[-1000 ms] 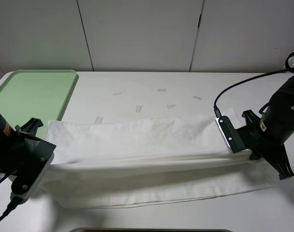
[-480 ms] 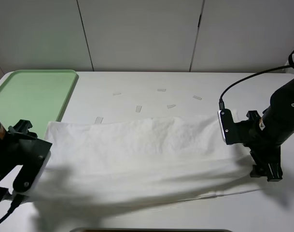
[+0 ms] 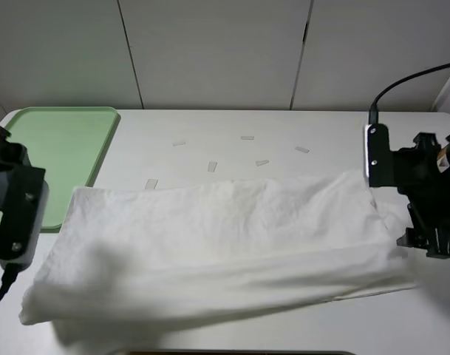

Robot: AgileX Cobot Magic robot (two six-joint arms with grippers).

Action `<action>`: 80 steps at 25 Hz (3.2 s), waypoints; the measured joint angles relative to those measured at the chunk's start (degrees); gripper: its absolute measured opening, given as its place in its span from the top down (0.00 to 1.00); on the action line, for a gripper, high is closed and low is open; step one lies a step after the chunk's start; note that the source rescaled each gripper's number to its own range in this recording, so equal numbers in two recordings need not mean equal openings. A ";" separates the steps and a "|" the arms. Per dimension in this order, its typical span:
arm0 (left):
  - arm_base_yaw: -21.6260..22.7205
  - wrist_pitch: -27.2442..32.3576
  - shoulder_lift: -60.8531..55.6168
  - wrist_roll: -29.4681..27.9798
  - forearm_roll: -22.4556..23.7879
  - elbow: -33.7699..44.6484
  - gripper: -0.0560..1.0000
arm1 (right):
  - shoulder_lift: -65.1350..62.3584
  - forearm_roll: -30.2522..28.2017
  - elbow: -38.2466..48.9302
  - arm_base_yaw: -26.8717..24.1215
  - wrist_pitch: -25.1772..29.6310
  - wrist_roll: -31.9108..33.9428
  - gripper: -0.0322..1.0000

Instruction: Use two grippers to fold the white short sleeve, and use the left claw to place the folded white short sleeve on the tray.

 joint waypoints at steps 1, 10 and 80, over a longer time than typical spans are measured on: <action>0.00 -0.63 -2.27 -3.40 1.30 0.00 0.08 | -2.05 0.00 0.00 0.00 0.00 0.85 0.00; 0.00 -0.85 -22.85 -24.31 5.96 0.00 0.08 | -20.86 0.32 0.05 0.00 0.13 7.30 0.00; 21.89 29.50 -61.25 -51.91 -21.77 0.74 0.00 | -30.86 14.68 0.05 0.00 -0.21 34.96 0.00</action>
